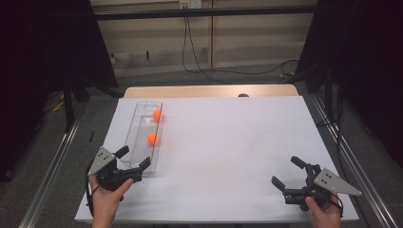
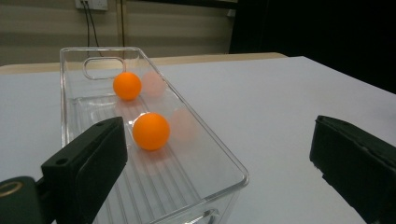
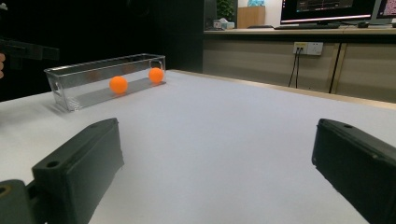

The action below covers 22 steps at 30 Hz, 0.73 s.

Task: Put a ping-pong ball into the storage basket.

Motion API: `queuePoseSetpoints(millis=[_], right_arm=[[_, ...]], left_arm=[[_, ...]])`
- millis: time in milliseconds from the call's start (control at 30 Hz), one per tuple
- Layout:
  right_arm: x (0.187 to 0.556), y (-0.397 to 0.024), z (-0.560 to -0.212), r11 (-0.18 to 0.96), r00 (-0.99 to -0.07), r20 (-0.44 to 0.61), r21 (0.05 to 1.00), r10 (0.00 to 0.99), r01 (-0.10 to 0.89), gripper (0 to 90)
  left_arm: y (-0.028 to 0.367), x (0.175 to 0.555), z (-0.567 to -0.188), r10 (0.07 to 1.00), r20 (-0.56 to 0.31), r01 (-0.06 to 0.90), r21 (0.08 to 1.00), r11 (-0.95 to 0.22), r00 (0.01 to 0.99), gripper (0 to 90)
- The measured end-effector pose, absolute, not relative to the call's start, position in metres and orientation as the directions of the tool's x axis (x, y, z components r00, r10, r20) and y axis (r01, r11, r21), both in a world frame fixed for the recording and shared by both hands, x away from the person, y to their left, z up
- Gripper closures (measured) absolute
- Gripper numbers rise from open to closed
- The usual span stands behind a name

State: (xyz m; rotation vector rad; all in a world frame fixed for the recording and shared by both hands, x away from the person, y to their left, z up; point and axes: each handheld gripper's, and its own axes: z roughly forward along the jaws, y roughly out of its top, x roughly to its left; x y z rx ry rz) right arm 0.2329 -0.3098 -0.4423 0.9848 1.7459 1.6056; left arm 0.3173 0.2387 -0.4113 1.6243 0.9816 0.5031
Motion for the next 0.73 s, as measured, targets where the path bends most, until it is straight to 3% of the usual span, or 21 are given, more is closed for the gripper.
queuePoseSetpoints(millis=[733], right_arm=[[0.2332,-0.3092,-0.4431,0.013,-0.571,0.075,0.989,0.817,0.147,1.3]], left_arm=[[0.2444,0.3148,-0.4165,0.805,-0.183,0.324,0.946,-0.012,0.564,4.0]])
